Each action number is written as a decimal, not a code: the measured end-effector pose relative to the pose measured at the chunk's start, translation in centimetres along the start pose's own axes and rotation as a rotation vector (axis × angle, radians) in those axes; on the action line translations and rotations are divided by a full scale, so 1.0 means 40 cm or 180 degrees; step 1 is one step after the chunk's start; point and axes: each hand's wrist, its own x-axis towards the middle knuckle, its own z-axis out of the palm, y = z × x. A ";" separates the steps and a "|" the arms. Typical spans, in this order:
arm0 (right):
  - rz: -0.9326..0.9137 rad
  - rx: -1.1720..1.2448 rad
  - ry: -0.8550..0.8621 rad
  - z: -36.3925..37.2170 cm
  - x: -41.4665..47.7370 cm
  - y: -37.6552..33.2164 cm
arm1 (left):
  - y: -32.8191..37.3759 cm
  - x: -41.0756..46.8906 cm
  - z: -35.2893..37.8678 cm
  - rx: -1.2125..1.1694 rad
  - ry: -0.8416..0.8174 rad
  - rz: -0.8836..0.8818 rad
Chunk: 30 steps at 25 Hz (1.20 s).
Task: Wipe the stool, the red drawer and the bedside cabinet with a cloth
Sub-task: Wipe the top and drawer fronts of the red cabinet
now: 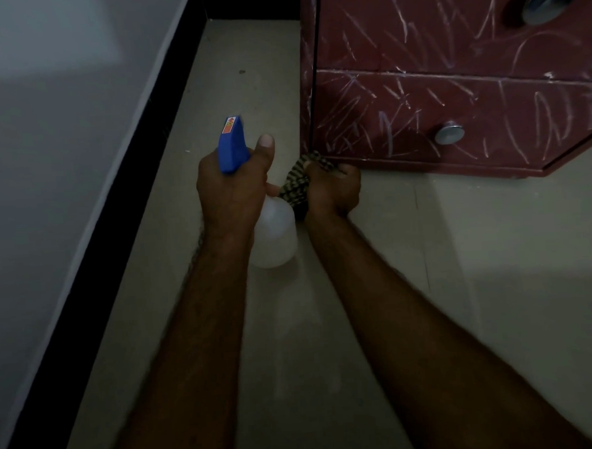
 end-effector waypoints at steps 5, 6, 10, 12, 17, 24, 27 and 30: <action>0.0135 -0.0030 -0.0114 0.016 -0.005 -0.002 | 0.012 0.001 0.002 -0.0016 -0.0021 0.0045; 0.0102 -0.0021 -0.0143 0.018 -0.004 -0.013 | 0.013 0.001 0.003 -0.0043 -0.0034 0.0035; -0.0111 0.0071 -0.0190 0.016 -0.008 -0.025 | 0.014 0.004 0.005 -0.0083 -0.0038 -0.0031; -0.0049 -0.0005 -0.0173 0.007 -0.007 -0.027 | 0.014 0.002 0.005 -0.0008 -0.0003 -0.0031; -0.0202 0.0082 -0.0393 0.009 -0.015 -0.058 | 0.020 0.003 0.003 -0.0011 0.0022 -0.0024; -0.0222 -0.0032 -0.0539 -0.002 -0.011 -0.060 | 0.027 0.011 -0.002 -0.0056 0.0011 0.0031; -0.0186 -0.0091 -0.0565 -0.004 -0.013 -0.046 | 0.029 0.012 0.000 -0.0052 0.0035 0.0035; -0.0136 -0.0072 -0.0456 -0.012 -0.004 -0.032 | 0.023 0.012 0.000 -0.0031 0.0083 -0.0054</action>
